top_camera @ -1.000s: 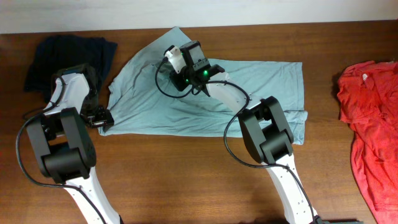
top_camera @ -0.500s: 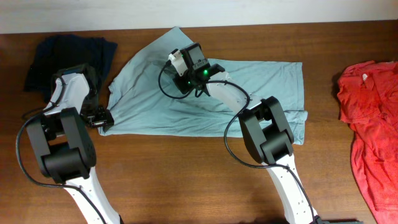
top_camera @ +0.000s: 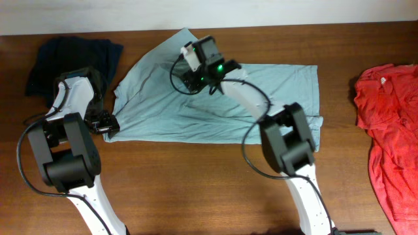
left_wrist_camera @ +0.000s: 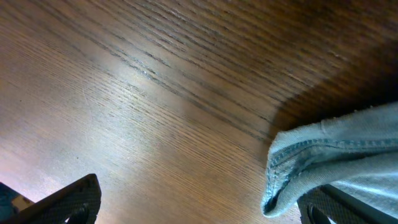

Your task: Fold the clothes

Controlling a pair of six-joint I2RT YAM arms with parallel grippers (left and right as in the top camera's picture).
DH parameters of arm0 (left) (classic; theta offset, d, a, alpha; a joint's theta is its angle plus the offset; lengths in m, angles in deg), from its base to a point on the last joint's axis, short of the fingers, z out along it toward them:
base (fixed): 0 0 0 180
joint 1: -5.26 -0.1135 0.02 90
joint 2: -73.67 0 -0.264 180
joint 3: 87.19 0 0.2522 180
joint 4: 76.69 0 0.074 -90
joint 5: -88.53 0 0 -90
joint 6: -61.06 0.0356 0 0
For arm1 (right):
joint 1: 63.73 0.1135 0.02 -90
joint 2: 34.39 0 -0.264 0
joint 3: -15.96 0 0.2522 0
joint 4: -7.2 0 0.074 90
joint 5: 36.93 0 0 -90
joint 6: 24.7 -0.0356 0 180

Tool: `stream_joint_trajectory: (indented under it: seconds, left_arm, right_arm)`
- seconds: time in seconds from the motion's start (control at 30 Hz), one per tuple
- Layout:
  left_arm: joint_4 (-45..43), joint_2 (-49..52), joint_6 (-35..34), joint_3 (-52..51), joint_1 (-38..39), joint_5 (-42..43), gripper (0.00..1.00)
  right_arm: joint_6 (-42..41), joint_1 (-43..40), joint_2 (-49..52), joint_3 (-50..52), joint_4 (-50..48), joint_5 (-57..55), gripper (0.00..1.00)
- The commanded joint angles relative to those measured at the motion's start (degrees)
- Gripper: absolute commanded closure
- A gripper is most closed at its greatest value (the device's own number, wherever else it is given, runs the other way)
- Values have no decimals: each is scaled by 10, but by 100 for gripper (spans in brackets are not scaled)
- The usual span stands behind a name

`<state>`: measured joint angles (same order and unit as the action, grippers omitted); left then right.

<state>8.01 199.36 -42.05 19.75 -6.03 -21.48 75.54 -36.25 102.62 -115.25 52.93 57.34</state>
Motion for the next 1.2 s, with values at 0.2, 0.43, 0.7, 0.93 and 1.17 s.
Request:
stream_joint_trajectory:
  seconds: [0.2,0.43,0.7,0.93,1.17]
  left_arm:
    - [-2,10,-2,-7,-2,-12,0]
    - [-2,10,-2,-7,-2,-12,0]
    - [-2,10,-2,-7,-2,-12,1]
    - [-2,10,-2,-7,-2,-12,1]
    - [-2,10,-2,-7,-2,-12,1]
  right_arm:
    - [-3,-70,-202,-38,290,-18,3]
    - [-79,-181,-225,-35,534,-18,1]
    - [-155,-331,-224,-10,627,-17,1]
    - [-168,-399,-224,69,618,2,1]
    - [-167,-411,-224,175,537,0,1]
